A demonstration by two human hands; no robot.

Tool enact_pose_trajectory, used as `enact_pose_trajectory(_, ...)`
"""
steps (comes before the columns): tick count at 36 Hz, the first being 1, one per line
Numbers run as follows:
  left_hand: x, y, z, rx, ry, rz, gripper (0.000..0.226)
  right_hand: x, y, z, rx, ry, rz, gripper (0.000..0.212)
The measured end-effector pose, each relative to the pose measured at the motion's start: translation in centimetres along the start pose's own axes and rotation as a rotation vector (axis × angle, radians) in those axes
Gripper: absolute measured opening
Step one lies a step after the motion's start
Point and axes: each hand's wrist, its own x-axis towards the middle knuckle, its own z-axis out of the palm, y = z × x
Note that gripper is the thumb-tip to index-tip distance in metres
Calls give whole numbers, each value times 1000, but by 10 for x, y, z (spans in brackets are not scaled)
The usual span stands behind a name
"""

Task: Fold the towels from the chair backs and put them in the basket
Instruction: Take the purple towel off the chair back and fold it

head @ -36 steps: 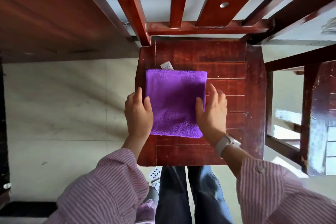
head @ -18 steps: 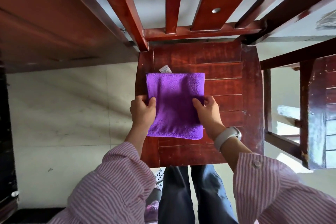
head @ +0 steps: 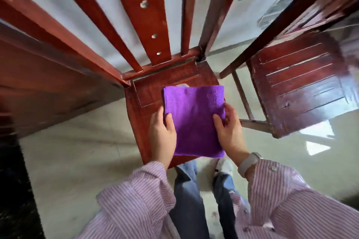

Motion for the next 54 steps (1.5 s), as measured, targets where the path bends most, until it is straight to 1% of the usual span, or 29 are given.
enact_pose_trajectory(2, -13, 31, 2, -17, -34, 45, 29, -8, -3, -33, 42, 37, 13, 51)
enact_pose_trajectory(6, -44, 94, 18, -26, -136, 140, 31, -24, 1, -108, 136, 145, -3, 42)
enact_pose_trajectory(8, -63, 131, 31, -14, -170, 213, 32, -32, 12, -149, 172, 214, -2, 43)
enact_pose_trajectory(11, -97, 185, 57, -17, -220, 284, 31, -45, 38, -210, 237, 286, 26, 52)
enact_pose_trajectory(12, -112, 205, 67, -19, -244, 308, 31, -51, 49, -234, 264, 304, 49, 49)
enact_pose_trajectory(14, -144, 243, 90, -37, -298, 333, 31, -63, 72, -283, 318, 340, 79, 42)
enact_pose_trajectory(17, -195, 297, 132, -53, -383, 375, 31, -77, 109, -359, 358, 430, 100, 36)
enact_pose_trajectory(21, -261, 367, 190, -57, -478, 480, 30, -96, 158, -450, 361, 550, 173, 36)
enact_pose_trajectory(25, -314, 429, 242, -39, -598, 616, 30, -111, 201, -525, 384, 710, 215, 33)
enact_pose_trajectory(30, -360, 498, 305, -12, -747, 681, 33, -114, 237, -602, 408, 902, 239, 33)
enact_pose_trajectory(33, -377, 537, 347, -10, -813, 720, 33, -102, 255, -645, 439, 980, 269, 32)
enact_pose_trajectory(36, -388, 580, 391, -7, -853, 762, 31, -82, 272, -690, 457, 1016, 298, 33)
enact_pose_trajectory(42, -400, 684, 490, -19, -939, 805, 29, -18, 301, -800, 430, 1096, 315, 37)
enact_pose_trajectory(49, -416, 824, 593, -62, -962, 882, 29, 59, 318, -938, 466, 1162, 335, 37)
enact_pose_trajectory(54, -440, 903, 653, -46, -985, 944, 31, 94, 341, -1021, 475, 1219, 340, 38)
